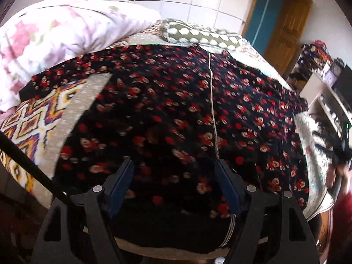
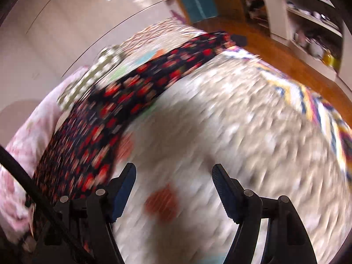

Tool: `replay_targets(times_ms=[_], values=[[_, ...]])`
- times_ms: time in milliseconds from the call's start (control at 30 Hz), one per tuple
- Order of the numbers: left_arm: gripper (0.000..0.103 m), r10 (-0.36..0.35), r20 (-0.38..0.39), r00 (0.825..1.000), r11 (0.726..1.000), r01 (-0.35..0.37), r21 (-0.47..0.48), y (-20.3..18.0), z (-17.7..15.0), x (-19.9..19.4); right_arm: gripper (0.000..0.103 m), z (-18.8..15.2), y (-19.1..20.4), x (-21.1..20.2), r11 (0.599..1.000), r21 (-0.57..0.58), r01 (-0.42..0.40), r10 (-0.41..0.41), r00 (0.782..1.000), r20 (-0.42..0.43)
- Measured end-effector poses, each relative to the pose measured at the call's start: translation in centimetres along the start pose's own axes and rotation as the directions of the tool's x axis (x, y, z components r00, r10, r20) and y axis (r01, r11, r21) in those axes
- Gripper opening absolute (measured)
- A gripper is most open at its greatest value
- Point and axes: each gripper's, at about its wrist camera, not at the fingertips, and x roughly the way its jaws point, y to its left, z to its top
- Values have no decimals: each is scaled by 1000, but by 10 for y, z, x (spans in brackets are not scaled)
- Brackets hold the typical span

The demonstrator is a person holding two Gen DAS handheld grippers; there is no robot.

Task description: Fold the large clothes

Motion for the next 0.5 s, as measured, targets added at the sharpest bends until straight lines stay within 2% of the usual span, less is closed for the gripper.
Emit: replay_targets(times_ms=[133,267,400,500], values=[[76,26,-37,999,1000,-26,-4,-6,0,17,77,55,-34,35,989,140,-41,41,999,0],[76,32,-55,998,998,-35,-55,-2,1,25,77,107,-43,63,983,185,6,-7,1000,6],[76,49,-61,997,997,-52,-63,0,6,28,78,158,-57,94,960,278,26,-33,999,22],[76,60,-61,996,996,-64,-65,2,10,28,78,187,-67,113,950,298,94,-104,994,20]])
